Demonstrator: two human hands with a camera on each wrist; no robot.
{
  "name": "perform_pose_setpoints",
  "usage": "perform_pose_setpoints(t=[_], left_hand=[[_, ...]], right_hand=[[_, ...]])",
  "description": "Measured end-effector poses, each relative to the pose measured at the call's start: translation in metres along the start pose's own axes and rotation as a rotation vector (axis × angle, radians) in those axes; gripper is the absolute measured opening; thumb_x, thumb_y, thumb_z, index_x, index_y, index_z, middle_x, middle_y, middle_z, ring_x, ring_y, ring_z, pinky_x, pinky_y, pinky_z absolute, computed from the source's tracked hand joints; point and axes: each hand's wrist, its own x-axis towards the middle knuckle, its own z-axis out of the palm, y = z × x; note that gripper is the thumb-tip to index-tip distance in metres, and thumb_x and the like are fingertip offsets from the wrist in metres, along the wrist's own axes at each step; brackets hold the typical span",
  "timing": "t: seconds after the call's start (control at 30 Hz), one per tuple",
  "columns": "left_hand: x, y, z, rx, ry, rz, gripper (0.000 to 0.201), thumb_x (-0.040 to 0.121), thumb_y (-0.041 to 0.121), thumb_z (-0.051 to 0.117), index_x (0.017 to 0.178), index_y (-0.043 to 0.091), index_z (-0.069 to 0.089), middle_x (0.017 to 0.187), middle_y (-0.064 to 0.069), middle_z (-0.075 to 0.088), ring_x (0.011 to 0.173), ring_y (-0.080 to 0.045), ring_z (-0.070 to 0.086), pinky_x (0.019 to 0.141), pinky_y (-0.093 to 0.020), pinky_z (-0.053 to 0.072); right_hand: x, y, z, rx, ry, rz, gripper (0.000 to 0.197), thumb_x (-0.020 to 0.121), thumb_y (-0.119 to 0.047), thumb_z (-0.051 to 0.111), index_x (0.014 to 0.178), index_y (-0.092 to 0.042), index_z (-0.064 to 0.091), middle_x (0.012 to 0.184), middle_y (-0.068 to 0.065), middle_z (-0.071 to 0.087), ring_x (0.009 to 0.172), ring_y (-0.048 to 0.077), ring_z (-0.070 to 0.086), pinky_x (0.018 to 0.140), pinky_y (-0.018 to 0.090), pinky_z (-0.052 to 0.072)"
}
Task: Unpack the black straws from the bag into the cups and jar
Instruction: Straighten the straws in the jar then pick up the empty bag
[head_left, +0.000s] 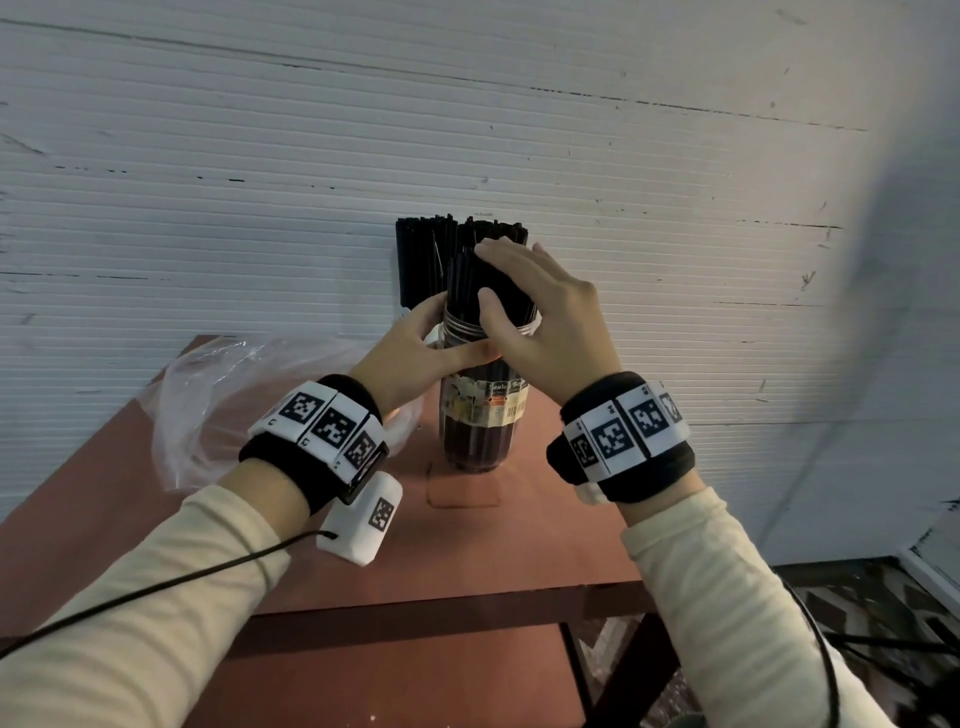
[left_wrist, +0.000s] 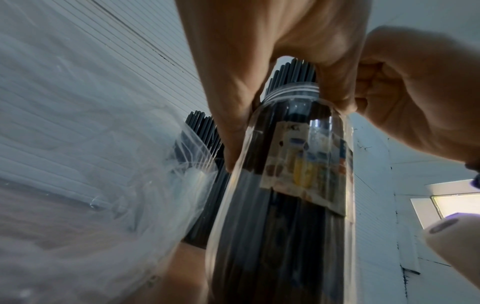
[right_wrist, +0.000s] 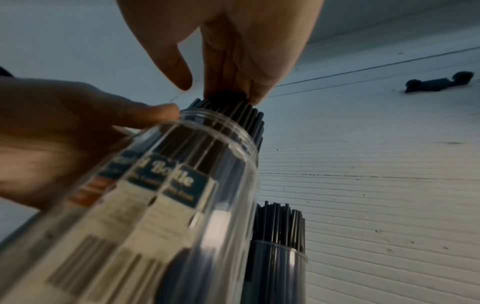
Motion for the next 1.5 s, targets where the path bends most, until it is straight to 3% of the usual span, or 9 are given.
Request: perform_pose_setpoints(t=[0.1,0.3,0.43,0.5,0.6,0.77,1.0,1.2,1.5], left_hand=[[0.0,0.003,-0.001,-0.014,-0.033,-0.002,0.047,0.082,0.015,0.073,0.125,0.024,0.056,0.111,0.015,0.068,0.106,0.001,0.064,0.083,-0.016,0.052],[0.004,0.004,-0.008,-0.071,-0.132,-0.062,0.059,0.077,0.018,0.076,0.132,0.023,0.054,0.119,-0.001,0.069,0.115,-0.017,0.063,0.1,-0.038,0.049],[0.004,0.004,-0.007,-0.157,-0.157,-0.052,0.061,0.076,0.01,0.069,0.134,0.017,0.052,0.129,-0.003,0.063,0.114,-0.016,0.064,0.09,-0.029,0.055],[0.006,0.003,-0.006,-0.202,-0.145,-0.042,0.059,0.075,0.008,0.068,0.132,0.014,0.052,0.133,-0.004,0.059,0.114,-0.018,0.064,0.086,-0.028,0.055],[0.012,0.001,-0.008,-0.216,-0.172,-0.049,0.056,0.078,0.007,0.07,0.131,0.012,0.055,0.131,-0.008,0.061,0.117,-0.023,0.062,0.089,-0.031,0.054],[0.029,0.01,-0.013,-0.154,-0.201,-0.107,0.039,0.083,0.005,0.06,0.119,0.018,0.061,0.119,-0.003,0.067,0.106,-0.015,0.064,0.091,-0.029,0.051],[0.081,-0.003,-0.026,0.038,0.613,0.024,0.054,0.078,0.015,0.077,0.121,0.021,0.045,0.113,0.004,0.052,0.098,-0.004,0.053,0.065,-0.006,0.044],[0.12,-0.035,-0.034,0.156,0.554,-0.201,0.11,0.067,0.023,0.088,0.15,0.018,0.015,0.152,-0.012,0.027,0.138,-0.024,0.034,0.111,-0.035,0.034],[0.136,-0.054,-0.035,0.176,0.478,-0.301,0.085,0.072,0.013,0.084,0.139,0.008,0.032,0.125,-0.008,0.056,0.1,-0.02,0.055,0.06,-0.019,0.042]], right_hand=[[0.001,-0.002,-0.002,-0.002,-0.021,0.005,0.037,0.09,-0.02,0.061,0.126,-0.008,0.061,0.128,0.003,0.063,0.128,0.016,0.052,0.117,0.029,0.026],[0.012,0.006,-0.027,0.074,-0.264,0.304,0.089,0.081,-0.05,0.069,0.152,-0.021,0.024,0.157,-0.008,0.024,0.146,0.006,0.015,0.116,0.022,0.015],[0.01,0.024,-0.031,0.296,-0.522,0.518,0.078,0.076,-0.041,0.076,0.141,-0.026,0.035,0.13,-0.026,0.046,0.113,-0.017,0.045,0.098,0.01,0.038],[0.007,0.034,-0.021,0.369,-0.603,0.508,0.064,0.076,-0.037,0.078,0.131,-0.027,0.048,0.122,-0.017,0.06,0.11,-0.009,0.056,0.097,0.022,0.049],[0.003,0.049,-0.013,0.399,-0.585,0.538,0.083,0.065,-0.058,0.08,0.135,-0.03,0.047,0.13,-0.011,0.059,0.122,0.005,0.055,0.102,0.038,0.047],[0.008,0.062,-0.025,0.402,-0.583,0.548,0.071,0.068,-0.051,0.08,0.13,-0.033,0.052,0.125,-0.015,0.061,0.118,0.001,0.055,0.098,0.031,0.048],[0.022,0.109,-0.046,0.352,-0.156,0.742,0.073,0.06,-0.053,0.081,0.123,-0.027,0.056,0.115,-0.007,0.065,0.105,0.012,0.064,0.085,0.039,0.057],[0.035,0.149,-0.02,0.203,0.024,0.814,0.076,0.069,-0.037,0.084,0.132,-0.014,0.047,0.113,-0.009,0.056,0.101,0.011,0.055,0.084,0.027,0.045],[0.05,0.186,0.018,0.088,-0.079,0.919,0.081,0.069,-0.044,0.083,0.129,-0.009,0.042,0.122,0.005,0.059,0.111,0.023,0.058,0.087,0.031,0.046]])
